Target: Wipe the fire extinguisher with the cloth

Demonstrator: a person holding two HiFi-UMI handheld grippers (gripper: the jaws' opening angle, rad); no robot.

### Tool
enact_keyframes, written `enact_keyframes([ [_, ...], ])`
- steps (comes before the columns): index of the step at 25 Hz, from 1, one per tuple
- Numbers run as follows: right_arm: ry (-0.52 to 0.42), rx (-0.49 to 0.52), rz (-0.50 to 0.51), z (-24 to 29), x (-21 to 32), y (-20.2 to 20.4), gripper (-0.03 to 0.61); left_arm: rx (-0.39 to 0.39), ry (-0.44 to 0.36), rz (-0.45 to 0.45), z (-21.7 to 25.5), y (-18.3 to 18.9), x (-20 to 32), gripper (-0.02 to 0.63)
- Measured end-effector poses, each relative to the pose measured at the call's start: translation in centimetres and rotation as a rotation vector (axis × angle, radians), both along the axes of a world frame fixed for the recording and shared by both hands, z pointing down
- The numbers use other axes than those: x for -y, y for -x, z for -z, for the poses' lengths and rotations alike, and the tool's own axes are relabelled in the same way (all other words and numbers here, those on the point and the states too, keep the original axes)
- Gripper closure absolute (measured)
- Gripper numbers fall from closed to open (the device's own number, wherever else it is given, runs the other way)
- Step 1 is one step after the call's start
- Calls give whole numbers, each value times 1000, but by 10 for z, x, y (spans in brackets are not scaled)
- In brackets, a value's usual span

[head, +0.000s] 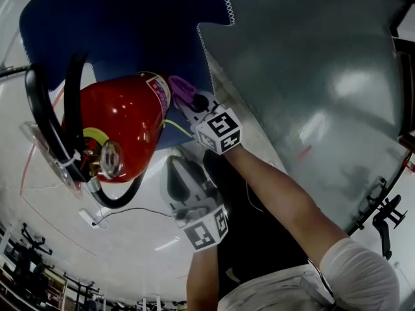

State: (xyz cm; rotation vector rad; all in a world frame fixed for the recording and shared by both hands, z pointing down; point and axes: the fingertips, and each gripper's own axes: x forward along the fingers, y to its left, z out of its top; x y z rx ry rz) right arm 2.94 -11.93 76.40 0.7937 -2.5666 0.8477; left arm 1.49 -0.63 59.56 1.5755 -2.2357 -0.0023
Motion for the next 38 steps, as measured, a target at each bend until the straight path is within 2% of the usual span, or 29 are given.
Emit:
enact_keyframes([
  [7,65,81,-41,8,2,5,526,-15,-8,11,4,9,-4,609],
  [12,77,119,-44,29,-3,4,526,-20,-15,14,17,13,-11,609],
  [24,72,184,-77,103,-5,5,526,-25,-40,-38,70,9,-14,609],
  [38,91,245,-143,188,-19,6,526,5,-57,-58,150,30,-26,609],
])
